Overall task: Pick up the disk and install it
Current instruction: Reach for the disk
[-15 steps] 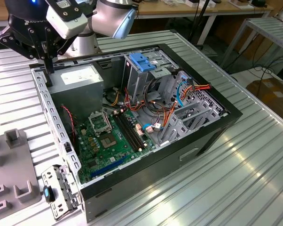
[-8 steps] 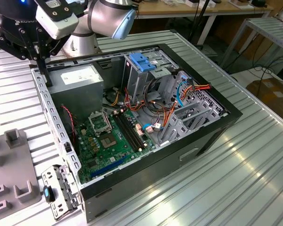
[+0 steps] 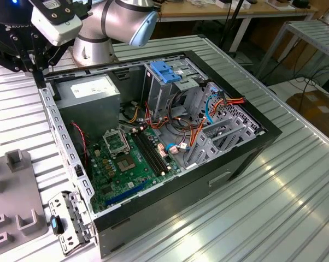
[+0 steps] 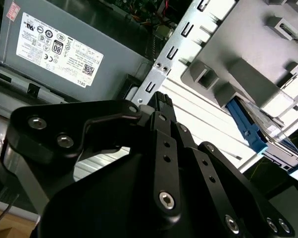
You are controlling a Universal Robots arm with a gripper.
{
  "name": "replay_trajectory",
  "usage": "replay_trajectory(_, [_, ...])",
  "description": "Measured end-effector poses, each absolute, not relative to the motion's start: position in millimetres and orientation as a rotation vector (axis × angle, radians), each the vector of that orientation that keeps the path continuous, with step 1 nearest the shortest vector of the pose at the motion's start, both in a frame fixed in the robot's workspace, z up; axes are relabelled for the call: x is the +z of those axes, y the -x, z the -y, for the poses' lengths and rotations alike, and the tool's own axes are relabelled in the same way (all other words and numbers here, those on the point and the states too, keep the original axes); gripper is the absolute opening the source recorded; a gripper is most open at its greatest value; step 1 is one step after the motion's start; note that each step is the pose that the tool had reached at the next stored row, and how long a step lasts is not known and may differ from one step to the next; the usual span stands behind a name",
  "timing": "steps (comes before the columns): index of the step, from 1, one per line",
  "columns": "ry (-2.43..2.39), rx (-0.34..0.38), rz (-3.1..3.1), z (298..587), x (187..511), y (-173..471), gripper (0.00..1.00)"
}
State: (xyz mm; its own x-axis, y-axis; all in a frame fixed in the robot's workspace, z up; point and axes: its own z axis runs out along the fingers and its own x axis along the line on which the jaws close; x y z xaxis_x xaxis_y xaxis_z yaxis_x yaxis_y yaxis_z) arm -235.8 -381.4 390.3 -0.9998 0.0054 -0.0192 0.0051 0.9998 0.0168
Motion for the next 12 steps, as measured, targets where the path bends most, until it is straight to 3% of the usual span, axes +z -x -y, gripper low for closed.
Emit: replay_trajectory(12, [-0.009, 0.026, -3.122, 380.3, 390.3, 256.3, 0.11])
